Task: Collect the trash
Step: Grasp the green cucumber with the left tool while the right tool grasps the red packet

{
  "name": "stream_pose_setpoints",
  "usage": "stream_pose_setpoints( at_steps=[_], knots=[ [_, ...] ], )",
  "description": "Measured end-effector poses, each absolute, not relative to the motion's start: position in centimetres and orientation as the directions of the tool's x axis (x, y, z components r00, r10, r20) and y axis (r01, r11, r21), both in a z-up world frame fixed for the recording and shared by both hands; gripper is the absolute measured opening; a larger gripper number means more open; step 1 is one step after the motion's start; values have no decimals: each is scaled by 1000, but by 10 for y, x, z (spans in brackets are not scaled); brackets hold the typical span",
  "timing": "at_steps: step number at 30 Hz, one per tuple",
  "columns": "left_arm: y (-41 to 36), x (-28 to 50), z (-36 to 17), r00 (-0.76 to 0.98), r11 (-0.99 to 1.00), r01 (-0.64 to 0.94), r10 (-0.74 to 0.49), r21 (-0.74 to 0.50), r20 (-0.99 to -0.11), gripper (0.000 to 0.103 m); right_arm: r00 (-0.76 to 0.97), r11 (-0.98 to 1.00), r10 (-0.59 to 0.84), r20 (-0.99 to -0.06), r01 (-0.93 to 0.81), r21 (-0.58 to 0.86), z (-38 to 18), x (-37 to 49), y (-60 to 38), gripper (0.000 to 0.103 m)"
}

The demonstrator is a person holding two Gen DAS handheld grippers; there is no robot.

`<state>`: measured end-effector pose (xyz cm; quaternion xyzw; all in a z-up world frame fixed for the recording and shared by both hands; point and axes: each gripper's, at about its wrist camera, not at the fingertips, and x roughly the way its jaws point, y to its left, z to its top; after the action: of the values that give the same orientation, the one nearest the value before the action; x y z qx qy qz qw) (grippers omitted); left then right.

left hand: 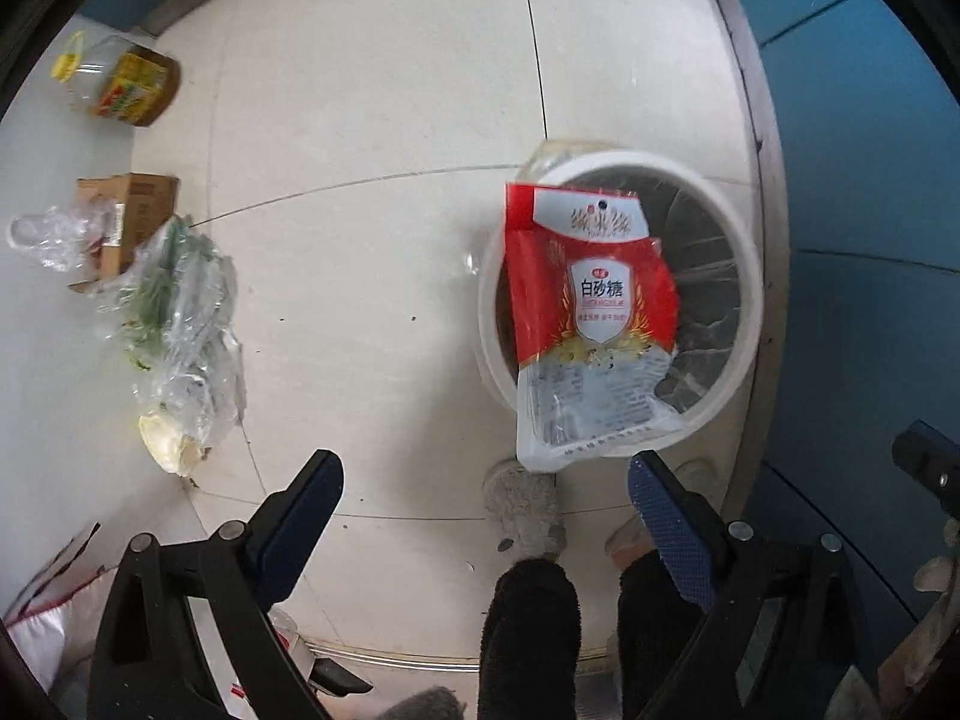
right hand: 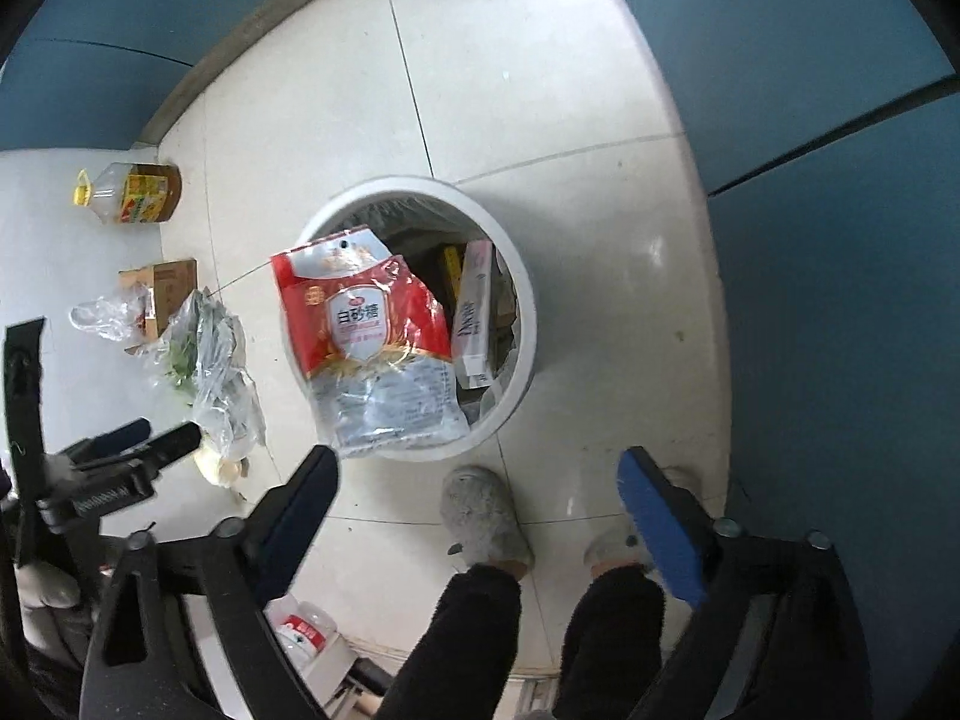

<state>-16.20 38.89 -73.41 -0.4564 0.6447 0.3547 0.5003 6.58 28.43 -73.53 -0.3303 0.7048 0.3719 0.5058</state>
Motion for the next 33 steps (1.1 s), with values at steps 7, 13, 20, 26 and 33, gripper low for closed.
stream_pose_setpoints(
  at_steps=[7,13,20,26,33],
  knots=[
    [370,-166,-644,-123,359,-928,-55,95,-991,97,-74,414,-7,-997,-908,64,-638,36,276,103],
    [339,-171,-531,-101,339,-932,100,129,-990,97,-13,365,83,-996,-930,43,-532,11,260,103],
    [298,-170,-401,-49,318,-938,274,139,-960,97,-53,338,205,-977,-933,122,-393,-8,229,103],
    [270,-144,-316,26,374,-921,341,110,-940,97,-84,357,330,-940,-911,207,-289,-5,192,103],
    [240,-57,-262,114,507,-856,380,103,-918,97,-17,564,450,-893,-769,300,-215,69,107,103]
  ],
)
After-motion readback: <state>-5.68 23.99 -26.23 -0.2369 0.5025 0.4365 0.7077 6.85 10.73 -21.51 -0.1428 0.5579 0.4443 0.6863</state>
